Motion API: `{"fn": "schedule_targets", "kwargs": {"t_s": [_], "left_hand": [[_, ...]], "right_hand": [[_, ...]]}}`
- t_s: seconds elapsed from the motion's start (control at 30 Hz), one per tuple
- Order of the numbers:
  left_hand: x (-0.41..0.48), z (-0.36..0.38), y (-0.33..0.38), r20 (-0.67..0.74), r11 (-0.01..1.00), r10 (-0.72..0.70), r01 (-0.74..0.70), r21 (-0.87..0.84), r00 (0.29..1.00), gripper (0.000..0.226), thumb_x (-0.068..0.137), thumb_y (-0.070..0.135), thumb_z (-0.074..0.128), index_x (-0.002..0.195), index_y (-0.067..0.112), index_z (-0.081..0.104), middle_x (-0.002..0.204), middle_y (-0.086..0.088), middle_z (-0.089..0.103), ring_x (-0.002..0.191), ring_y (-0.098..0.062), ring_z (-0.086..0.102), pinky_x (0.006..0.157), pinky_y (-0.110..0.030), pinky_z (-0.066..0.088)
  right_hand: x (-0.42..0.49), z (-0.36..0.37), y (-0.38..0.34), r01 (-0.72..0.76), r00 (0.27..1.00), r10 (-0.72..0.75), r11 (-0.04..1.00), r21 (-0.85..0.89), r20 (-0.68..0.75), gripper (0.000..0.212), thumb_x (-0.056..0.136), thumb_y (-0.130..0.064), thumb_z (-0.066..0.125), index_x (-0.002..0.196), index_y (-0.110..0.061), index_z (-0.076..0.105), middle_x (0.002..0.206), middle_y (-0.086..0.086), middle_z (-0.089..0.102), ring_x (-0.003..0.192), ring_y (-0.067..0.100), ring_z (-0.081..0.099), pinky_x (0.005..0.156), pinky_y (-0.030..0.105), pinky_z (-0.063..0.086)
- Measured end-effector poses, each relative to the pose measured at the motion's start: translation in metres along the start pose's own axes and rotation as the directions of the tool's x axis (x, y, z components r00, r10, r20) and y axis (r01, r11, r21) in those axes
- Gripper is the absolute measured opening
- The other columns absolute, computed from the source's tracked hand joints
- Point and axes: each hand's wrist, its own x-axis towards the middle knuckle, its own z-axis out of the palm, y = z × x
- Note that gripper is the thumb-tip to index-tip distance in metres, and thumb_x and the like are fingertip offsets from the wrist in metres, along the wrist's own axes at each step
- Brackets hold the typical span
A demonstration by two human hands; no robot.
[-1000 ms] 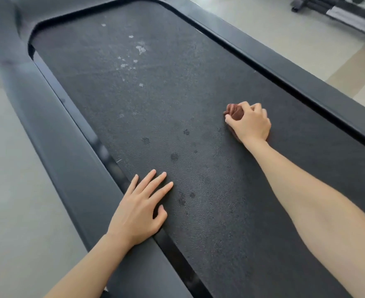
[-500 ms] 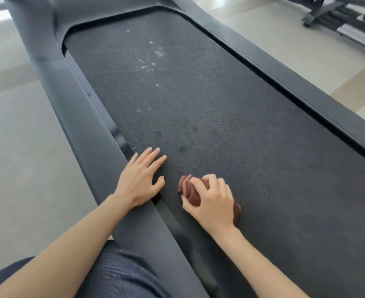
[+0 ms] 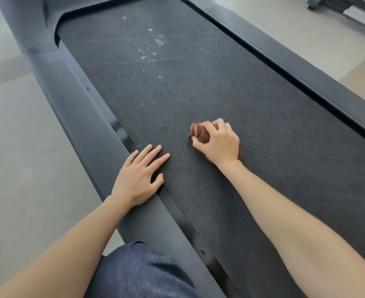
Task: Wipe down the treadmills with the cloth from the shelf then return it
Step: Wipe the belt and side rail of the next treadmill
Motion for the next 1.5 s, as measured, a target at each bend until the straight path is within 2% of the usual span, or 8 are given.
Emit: {"fn": "schedule_targets", "kwargs": {"t_s": [0.1,0.27,0.5,0.8,0.9,1.23,1.37,1.5], "left_hand": [[0.001,-0.001,0.0,-0.006,1.0,-0.007,0.007,-0.01,1.0,0.056,0.089,0.045,0.026,0.144,0.041,0.029,0.155,0.011,0.02,0.145,-0.012,0.011,0.118,-0.034,0.003],[0.001,0.001,-0.001,-0.007,1.0,-0.005,0.005,-0.025,1.0,0.053,0.094,0.036,0.042,0.145,0.04,0.028,0.156,0.01,0.019,0.145,-0.012,0.01,0.117,-0.032,0.001],[0.002,0.004,-0.002,-0.019,1.0,-0.006,0.006,-0.026,1.0,0.053,0.092,0.04,0.038,0.144,0.038,0.031,0.156,0.009,0.021,0.145,-0.013,0.011,0.117,-0.033,0.003],[0.0,0.0,0.002,-0.013,0.999,-0.01,0.009,-0.035,1.0,0.059,0.087,0.046,0.026,0.145,0.036,0.032,0.156,0.007,0.021,0.145,-0.014,0.012,0.117,-0.034,0.004],[0.0,-0.001,0.002,-0.019,0.999,0.0,0.0,-0.041,1.0,0.063,0.085,0.049,0.017,0.145,0.036,0.03,0.156,0.009,0.018,0.145,-0.013,0.009,0.118,-0.033,0.001],[0.0,-0.001,0.003,-0.066,0.997,-0.015,0.01,-0.072,0.998,0.055,0.086,0.039,0.034,0.141,0.036,0.04,0.152,0.01,0.028,0.143,-0.014,0.02,0.118,-0.035,0.012],[-0.002,-0.004,0.004,-0.041,0.999,-0.022,0.02,-0.049,0.999,0.056,0.086,0.037,0.033,0.141,0.035,0.04,0.151,0.009,0.03,0.142,-0.016,0.022,0.116,-0.037,0.012],[-0.001,-0.007,0.005,-0.006,0.999,-0.027,0.027,-0.044,1.0,0.056,0.086,0.037,0.032,0.142,0.036,0.037,0.152,0.01,0.027,0.143,-0.015,0.02,0.117,-0.035,0.01]], "right_hand": [[0.003,-0.003,-0.007,-0.026,0.998,0.027,1.0,-0.017,0.049,0.042,0.077,-0.054,0.062,0.107,-0.024,0.064,0.103,0.007,0.056,0.092,0.03,0.054,0.075,0.037,0.045],[-0.088,-0.034,-0.012,0.259,0.964,-0.262,0.963,0.081,0.038,0.034,0.072,-0.049,0.066,0.092,-0.022,0.067,0.093,0.005,0.059,0.078,0.026,0.055,0.067,0.034,0.047],[-0.191,-0.065,0.01,0.357,0.929,-0.367,0.924,0.139,0.054,0.032,0.064,-0.045,0.07,0.089,-0.027,0.064,0.088,0.001,0.058,0.071,0.025,0.052,0.061,0.034,0.044],[-0.083,-0.021,-0.007,0.27,0.963,-0.269,0.959,0.088,-0.021,0.031,0.068,-0.051,0.067,0.085,-0.024,0.067,0.084,0.001,0.058,0.073,0.023,0.056,0.062,0.033,0.047],[-0.022,-0.002,-0.004,0.166,0.986,-0.165,0.984,0.063,-0.017,0.034,0.071,-0.052,0.066,0.09,-0.025,0.067,0.085,0.001,0.057,0.076,0.023,0.055,0.064,0.032,0.047],[0.147,0.056,-0.002,-0.058,0.998,0.058,0.995,-0.082,-0.003,0.049,0.08,-0.059,0.056,0.113,-0.023,0.058,0.109,0.012,0.056,0.099,0.032,0.053,0.083,0.038,0.041],[0.117,0.042,-0.002,0.037,0.999,-0.036,0.999,-0.031,0.03,0.048,0.079,-0.057,0.059,0.112,-0.022,0.061,0.105,0.013,0.057,0.097,0.035,0.054,0.083,0.039,0.042],[0.041,0.016,-0.004,0.184,0.983,-0.184,0.982,0.031,0.009,0.04,0.074,-0.053,0.064,0.1,-0.023,0.066,0.09,0.008,0.057,0.08,0.03,0.055,0.071,0.035,0.045]]}}
